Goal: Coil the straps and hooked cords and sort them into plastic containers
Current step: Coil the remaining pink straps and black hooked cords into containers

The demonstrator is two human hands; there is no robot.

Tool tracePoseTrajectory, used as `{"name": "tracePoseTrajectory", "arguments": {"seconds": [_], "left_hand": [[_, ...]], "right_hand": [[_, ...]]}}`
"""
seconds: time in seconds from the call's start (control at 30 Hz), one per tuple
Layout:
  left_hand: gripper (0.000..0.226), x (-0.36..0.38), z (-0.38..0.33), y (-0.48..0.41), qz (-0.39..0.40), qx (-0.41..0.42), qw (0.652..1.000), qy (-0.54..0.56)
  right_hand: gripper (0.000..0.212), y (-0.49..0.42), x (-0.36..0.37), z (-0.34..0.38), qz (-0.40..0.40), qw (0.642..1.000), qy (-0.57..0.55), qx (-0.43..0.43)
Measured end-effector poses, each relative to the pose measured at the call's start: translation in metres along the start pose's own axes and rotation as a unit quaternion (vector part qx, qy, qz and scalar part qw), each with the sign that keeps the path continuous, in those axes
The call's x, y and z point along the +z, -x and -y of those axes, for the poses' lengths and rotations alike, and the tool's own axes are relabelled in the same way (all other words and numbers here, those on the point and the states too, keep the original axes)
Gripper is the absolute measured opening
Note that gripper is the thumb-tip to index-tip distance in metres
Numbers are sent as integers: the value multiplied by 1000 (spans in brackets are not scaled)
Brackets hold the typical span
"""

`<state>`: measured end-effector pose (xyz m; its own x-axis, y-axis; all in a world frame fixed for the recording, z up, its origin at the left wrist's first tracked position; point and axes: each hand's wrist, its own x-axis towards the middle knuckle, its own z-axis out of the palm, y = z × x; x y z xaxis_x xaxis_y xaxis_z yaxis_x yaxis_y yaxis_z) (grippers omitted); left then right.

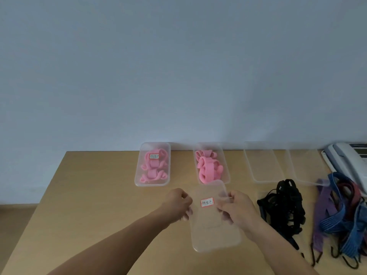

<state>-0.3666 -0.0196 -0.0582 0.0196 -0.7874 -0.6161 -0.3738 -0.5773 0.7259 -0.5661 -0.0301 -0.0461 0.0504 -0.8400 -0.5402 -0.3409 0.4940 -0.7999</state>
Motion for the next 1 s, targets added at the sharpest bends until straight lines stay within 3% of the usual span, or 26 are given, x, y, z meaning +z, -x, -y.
{"name": "tracePoseTrajectory", "arguments": {"seconds": [0.1, 0.3, 0.47, 0.63, 0.87, 1.0], "left_hand": [[10, -2, -24, -12, -47, 49, 997, -22], [16, -9, -81, -68, -181, 126, 970, -100], [35, -10, -85, -103, -217, 102, 950, -202], [27, -2, -81, -115, -231, 88, 941, -231], [26, 10, -68, -113, -246, 56, 942, -223], [33, 14, -67, -116, -232, 33, 961, -148]], "right_hand": [[18, -20, -14, 17, -35, 995, 88, -41], [28, -81, -34, 64, -136, 947, 231, -175], [34, -128, -32, 76, -123, 930, 301, -169], [43, -149, -30, 65, -98, 931, 318, -151], [38, -157, -29, 54, -91, 929, 331, -139], [29, -163, -33, 51, -112, 919, 345, -154]]}}
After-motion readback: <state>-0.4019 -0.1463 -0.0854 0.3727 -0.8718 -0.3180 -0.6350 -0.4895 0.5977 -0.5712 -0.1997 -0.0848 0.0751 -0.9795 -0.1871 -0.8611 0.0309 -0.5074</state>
